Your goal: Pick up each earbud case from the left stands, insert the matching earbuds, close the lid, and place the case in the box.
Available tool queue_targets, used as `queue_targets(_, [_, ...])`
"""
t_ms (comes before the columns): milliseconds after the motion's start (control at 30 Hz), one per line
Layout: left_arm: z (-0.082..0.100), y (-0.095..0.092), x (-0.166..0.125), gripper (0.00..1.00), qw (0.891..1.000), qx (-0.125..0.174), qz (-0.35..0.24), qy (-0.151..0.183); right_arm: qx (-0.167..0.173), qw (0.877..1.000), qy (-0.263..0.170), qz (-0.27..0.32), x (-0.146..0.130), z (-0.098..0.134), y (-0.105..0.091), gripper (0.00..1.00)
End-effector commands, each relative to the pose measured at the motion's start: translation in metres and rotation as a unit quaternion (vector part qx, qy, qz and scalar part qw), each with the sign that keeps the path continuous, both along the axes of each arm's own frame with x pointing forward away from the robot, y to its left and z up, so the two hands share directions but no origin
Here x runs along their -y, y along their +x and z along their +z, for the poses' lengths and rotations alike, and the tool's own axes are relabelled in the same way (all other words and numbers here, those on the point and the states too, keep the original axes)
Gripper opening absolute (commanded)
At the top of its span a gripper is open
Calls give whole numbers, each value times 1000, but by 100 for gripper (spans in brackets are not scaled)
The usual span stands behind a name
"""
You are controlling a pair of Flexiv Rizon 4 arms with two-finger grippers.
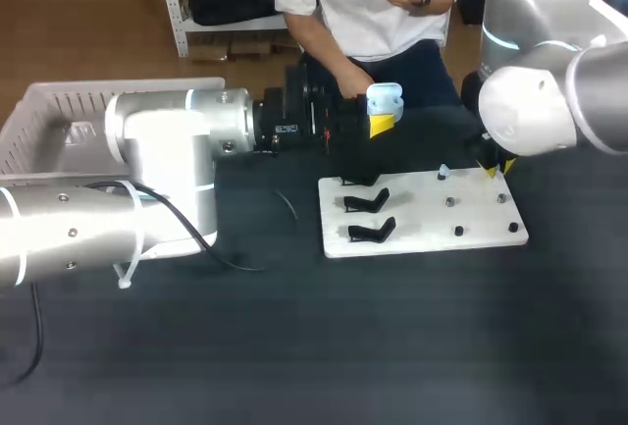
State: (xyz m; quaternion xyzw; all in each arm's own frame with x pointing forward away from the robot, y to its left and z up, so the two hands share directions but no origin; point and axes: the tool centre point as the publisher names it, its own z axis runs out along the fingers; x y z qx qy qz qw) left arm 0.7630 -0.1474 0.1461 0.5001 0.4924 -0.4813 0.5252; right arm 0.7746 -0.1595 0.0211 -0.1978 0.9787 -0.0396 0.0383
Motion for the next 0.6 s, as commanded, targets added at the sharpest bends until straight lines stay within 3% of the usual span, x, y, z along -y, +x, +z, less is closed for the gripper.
queue_targets(33, [-2, -2, 0, 0, 1000, 3, 3, -3, 2, 1000, -4, -5, 0, 7, -2, 0])
queue_targets(300, [-2, -2, 0, 0, 1000, 3, 3, -3, 4, 1000, -7, -29, -1, 44, -22, 0])
queue_targets(600, [-2, -2, 0, 0, 1000, 3, 3, -3, -13, 998, 3, -69, -31, 98, -62, 0])
